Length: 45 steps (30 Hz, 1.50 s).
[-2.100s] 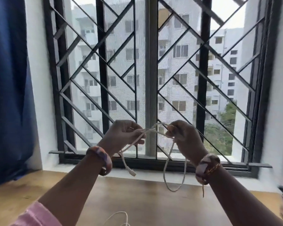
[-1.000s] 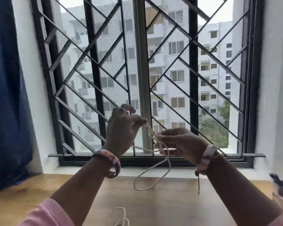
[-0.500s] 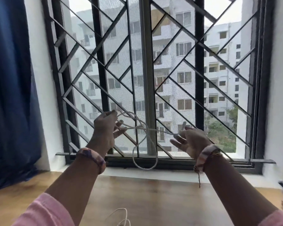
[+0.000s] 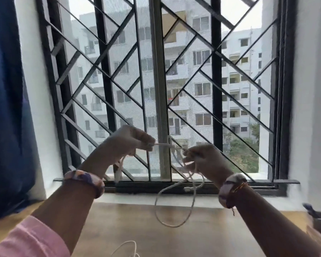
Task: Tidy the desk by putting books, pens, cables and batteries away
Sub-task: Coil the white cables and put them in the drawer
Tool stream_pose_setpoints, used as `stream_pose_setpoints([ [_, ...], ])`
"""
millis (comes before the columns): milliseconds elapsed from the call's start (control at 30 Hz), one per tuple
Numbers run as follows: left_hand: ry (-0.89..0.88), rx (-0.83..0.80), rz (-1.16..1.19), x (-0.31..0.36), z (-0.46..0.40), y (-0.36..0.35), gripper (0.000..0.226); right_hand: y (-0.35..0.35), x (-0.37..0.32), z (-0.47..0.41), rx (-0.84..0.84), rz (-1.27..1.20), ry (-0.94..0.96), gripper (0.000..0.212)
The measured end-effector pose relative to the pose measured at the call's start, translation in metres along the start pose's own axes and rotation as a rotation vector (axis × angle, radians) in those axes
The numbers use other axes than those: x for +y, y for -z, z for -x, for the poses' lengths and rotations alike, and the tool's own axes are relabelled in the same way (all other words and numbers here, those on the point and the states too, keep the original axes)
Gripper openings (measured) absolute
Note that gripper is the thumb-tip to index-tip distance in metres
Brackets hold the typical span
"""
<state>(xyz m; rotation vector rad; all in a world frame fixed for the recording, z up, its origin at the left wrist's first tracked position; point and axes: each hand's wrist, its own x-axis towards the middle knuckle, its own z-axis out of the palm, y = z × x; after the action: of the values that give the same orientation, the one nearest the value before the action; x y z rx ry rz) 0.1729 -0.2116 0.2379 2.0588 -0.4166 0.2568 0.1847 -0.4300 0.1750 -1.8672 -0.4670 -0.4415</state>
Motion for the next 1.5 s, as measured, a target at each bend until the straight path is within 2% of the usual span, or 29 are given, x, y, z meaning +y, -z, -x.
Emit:
stream_pose_setpoints([
  [67,-0.022,0.207,-0.274,-0.008,-0.001,0.012,0.017,0.023,0.017,0.001,0.122,-0.055,-0.119,0.014],
  [133,-0.054,0.386,-0.484,-0.019,-0.001,0.028,0.02,0.045,0.032,0.004,0.256,-0.267,-0.287,0.018],
  [233,-0.066,0.527,-0.583,-0.04,-0.001,0.049,0.028,0.069,0.05,0.006,0.421,-0.572,-0.479,0.02],
  [333,-0.047,0.549,-0.729,-0.053,-0.003,0.045,0.027,0.067,0.05,0.007,0.434,-0.677,-0.489,0.022],
  [433,0.045,0.385,-0.801,-0.05,-0.009,0.022,0.019,0.047,0.03,0.011,0.352,-0.541,-0.37,0.02],
  [500,-0.025,0.239,-0.658,-0.037,-0.01,-0.003,0.012,0.031,0.011,0.012,0.279,-0.415,-0.228,0.02],
  [600,-0.055,-0.032,-0.038,-0.001,0.0,-0.046,0.048,0.008,-0.01,0.012,0.23,-0.105,0.048,0.02],
  [667,-0.043,-0.048,0.101,0.013,0.001,-0.066,0.049,-0.002,-0.018,0.011,0.233,0.125,0.215,0.023],
  [733,-0.041,0.013,0.171,0.018,-0.001,-0.075,0.029,-0.004,-0.021,0.012,0.229,0.194,0.285,0.023],
  [800,0.035,0.031,0.352,0.016,-0.003,-0.076,0.006,-0.001,-0.021,0.014,0.218,0.102,0.216,0.018],
  [933,0.232,0.175,0.762,-0.003,-0.01,-0.062,0.021,0.02,-0.015,0.016,0.28,-0.421,-0.093,0.01],
  [1000,0.283,0.166,0.888,-0.014,-0.008,-0.055,0.02,0.031,-0.012,0.016,0.293,-0.543,-0.169,0.01],
  [1067,0.241,0.143,0.751,-0.022,-0.003,-0.05,0.02,0.039,-0.011,0.018,0.292,-0.518,-0.163,0.012],
  [1100,0.178,0.156,0.593,-0.026,-0.001,-0.048,0.02,0.043,-0.012,0.018,0.306,-0.483,-0.145,0.013],
  [1133,0.086,0.191,0.344,-0.031,-0.001,-0.044,0.021,0.047,-0.012,0.018,0.329,-0.441,-0.127,0.013],
  [1200,-0.135,0.332,-0.302,-0.047,-0.005,-0.032,0.025,0.056,-0.011,0.015,0.388,-0.362,-0.106,0.016],
  [1233,-0.192,0.386,-0.53,-0.054,-0.008,-0.025,0.027,0.061,-0.009,0.014,0.416,-0.339,-0.101,0.018],
  [1267,-0.214,0.397,-0.641,-0.062,-0.011,-0.018,0.029,0.064,-0.007,0.013,0.433,-0.334,-0.105,0.019],
  [1300,-0.225,0.358,-0.675,-0.067,-0.011,-0.013,0.032,0.065,-0.005,0.012,0.438,-0.342,-0.113,0.02],
  [1400,-0.201,0.087,-0.651,-0.076,-0.012,-0.011,0.042,0.062,-0.004,0.014,0.364,-0.35,-0.114,0.019],
  [1500,-0.151,-0.131,-0.589,-0.07,-0.012,-0.023,0.019,0.052,-0.011,0.016,0.207,-0.317,-0.084,0.016],
])
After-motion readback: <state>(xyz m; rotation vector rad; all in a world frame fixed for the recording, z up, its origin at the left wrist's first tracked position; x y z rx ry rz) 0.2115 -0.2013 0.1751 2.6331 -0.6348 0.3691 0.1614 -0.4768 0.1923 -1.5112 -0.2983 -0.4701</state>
